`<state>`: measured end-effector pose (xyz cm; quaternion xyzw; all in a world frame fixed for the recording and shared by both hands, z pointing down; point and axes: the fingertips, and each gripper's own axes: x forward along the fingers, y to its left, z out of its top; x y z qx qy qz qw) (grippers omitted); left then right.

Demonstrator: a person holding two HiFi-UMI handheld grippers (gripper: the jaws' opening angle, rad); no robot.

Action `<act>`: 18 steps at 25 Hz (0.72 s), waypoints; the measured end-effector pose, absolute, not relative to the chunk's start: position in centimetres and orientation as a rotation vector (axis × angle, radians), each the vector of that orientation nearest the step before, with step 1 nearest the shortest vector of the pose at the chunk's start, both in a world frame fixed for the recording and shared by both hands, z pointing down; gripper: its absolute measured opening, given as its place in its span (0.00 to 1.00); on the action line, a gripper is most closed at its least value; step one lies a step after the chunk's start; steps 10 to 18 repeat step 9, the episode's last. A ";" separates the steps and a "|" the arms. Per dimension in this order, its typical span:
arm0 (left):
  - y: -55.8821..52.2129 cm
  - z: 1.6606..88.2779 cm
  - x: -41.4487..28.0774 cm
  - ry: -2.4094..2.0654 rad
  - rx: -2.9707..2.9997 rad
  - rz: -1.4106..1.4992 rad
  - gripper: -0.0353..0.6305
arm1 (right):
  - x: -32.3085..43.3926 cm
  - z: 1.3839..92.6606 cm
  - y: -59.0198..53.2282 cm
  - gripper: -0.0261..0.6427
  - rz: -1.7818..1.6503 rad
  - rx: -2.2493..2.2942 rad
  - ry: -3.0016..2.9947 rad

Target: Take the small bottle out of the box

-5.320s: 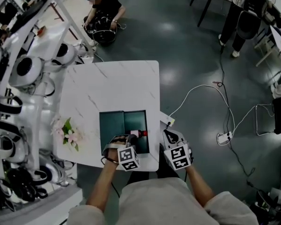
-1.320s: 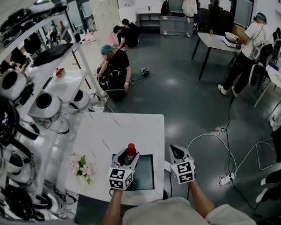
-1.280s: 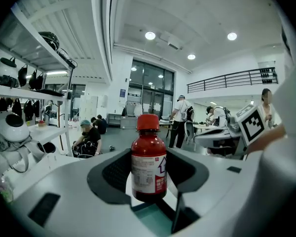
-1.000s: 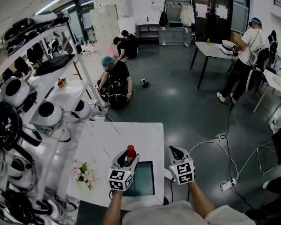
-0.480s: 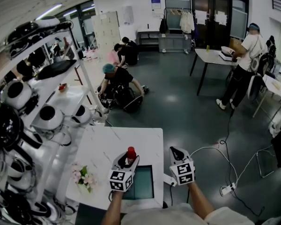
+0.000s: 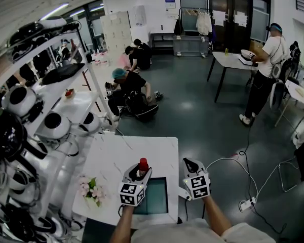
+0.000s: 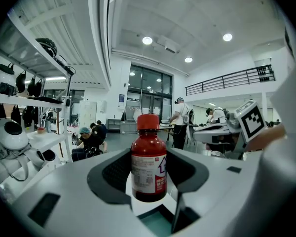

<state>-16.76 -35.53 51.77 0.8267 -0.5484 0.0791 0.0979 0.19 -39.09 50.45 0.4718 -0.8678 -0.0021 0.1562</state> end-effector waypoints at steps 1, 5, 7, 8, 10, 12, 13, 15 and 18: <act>-35.5 51.8 -16.7 -1.622 2.447 0.236 0.40 | 0.2 50.6 -39.1 0.07 -0.006 1.349 -2.483; -35.5 51.8 -16.6 -1.619 2.448 0.236 0.40 | -0.2 50.7 -39.0 0.07 -0.006 1.341 -2.483; -35.5 51.9 -16.7 -1.618 2.451 0.237 0.40 | -0.5 50.6 -38.9 0.07 -0.008 1.339 -2.485; -35.5 51.9 -16.7 -1.617 2.452 0.239 0.40 | -0.7 50.6 -38.9 0.07 -0.009 1.339 -2.486; -35.4 52.0 -16.8 -1.617 2.453 0.240 0.40 | -0.8 50.6 -38.9 0.07 -0.011 1.338 -2.487; -35.4 52.0 -16.8 -1.617 2.453 0.240 0.40 | -0.8 50.6 -38.9 0.07 -0.011 1.338 -2.487; -35.4 52.0 -16.8 -1.617 2.453 0.240 0.40 | -0.8 50.6 -38.9 0.07 -0.011 1.338 -2.487; -35.4 52.0 -16.8 -1.617 2.453 0.240 0.40 | -0.8 50.6 -38.9 0.07 -0.011 1.338 -2.487; -35.4 52.0 -16.8 -1.617 2.453 0.240 0.40 | -0.8 50.6 -38.9 0.07 -0.011 1.338 -2.487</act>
